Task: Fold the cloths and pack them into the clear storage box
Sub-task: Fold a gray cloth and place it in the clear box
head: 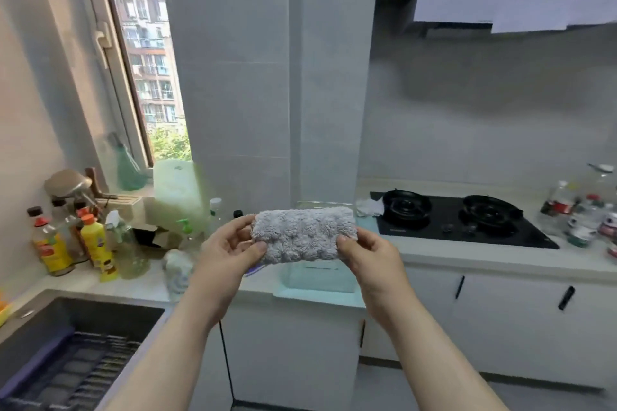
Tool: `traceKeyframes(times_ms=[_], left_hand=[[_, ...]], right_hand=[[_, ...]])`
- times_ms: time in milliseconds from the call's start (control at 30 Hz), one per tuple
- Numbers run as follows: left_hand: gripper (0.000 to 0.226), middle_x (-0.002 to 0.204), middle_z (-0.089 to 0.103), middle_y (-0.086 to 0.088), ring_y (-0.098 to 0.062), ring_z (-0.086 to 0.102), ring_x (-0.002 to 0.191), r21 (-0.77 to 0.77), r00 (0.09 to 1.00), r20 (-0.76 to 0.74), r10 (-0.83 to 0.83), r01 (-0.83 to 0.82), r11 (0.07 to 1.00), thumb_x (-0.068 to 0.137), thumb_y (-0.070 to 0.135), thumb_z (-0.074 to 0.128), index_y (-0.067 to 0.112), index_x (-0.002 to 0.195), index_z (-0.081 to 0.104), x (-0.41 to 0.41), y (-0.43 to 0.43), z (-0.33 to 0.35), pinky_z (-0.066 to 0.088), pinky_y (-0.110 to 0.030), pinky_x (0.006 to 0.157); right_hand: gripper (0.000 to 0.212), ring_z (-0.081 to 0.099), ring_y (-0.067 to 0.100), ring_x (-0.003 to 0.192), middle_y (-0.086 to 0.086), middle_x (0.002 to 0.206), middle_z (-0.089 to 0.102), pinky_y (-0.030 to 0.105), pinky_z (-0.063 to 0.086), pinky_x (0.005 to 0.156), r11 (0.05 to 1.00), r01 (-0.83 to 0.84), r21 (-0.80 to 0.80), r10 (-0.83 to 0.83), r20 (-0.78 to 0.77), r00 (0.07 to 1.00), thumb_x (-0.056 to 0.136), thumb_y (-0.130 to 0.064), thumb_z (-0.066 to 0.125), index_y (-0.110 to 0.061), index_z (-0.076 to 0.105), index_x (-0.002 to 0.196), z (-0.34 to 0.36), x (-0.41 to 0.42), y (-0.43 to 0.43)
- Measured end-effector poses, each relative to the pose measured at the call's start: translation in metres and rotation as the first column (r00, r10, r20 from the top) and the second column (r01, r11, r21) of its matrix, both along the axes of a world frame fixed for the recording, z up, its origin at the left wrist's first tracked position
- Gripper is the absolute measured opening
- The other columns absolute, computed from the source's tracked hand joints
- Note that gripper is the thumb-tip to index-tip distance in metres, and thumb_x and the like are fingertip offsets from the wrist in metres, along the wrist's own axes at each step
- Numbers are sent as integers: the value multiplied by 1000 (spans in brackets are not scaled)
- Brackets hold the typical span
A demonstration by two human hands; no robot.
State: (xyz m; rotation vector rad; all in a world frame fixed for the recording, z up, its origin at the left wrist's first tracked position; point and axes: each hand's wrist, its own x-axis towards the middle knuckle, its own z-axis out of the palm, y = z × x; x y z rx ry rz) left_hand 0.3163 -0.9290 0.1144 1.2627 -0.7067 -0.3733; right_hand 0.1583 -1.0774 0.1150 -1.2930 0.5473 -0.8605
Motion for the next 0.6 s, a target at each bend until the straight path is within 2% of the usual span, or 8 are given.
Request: traceKeyframes(times_ms=[100,133,267,400,500,567,600], left_hand=[[45,104,70,-9,-11,69,87,9,999,8,-36,36,999,83,-16,60,9,121,61,32,-54,-11,57,-24,76],[45,103,70,-7,-10,69,87,6,999,-5,-50,50,999,83,-16,59,9,120,60,46,-72,-15,56,-23,76],[45,106,71,-6,-16,68,93,11,994,-41,-105,106,994,83,-16,60,12,118,60,114,-139,-29,56,-23,77],[47,107,70,-6,-17,68,95,98,984,-76,-162,169,981,80,-18,62,12,117,59,170,-194,-36,56,-24,83],[48,108,69,-9,-17,68,93,179,972,-59,-226,233,956,78,-19,64,11,115,59,201,-234,-45,56,-22,79],[46,104,69,-7,-18,68,92,229,970,-42,-240,243,943,75,-19,66,13,107,59,211,-257,-55,56,-22,75],[44,100,69,-6,-18,68,91,262,970,-25,-244,242,934,72,-18,69,13,102,59,215,-268,-61,56,-24,74]], right_hand=[[7,60,2,61,-8,68,63,20,49,72,1000,-3,-30,0,-75,997,84,-3,67,-9,68,87,-7,23,-45],[11,58,1,59,-10,64,63,18,47,69,999,-6,-35,3,-95,995,84,0,66,-11,67,82,-9,34,-60],[24,60,9,64,-8,63,65,26,50,73,1000,21,18,-18,-129,992,79,9,61,-14,65,73,-19,94,-117],[24,61,14,65,2,72,66,37,54,85,979,31,202,-16,-75,997,83,12,54,-10,62,88,-23,149,-165],[22,61,19,72,5,74,65,41,53,90,943,48,331,-53,6,999,87,10,50,-10,59,85,-32,183,-201],[19,64,20,72,11,75,65,40,55,88,875,53,481,-116,102,988,90,11,47,-3,58,82,-44,202,-225],[17,67,20,75,13,78,68,38,56,87,828,43,558,-149,145,978,91,10,46,2,60,86,-51,211,-237]])
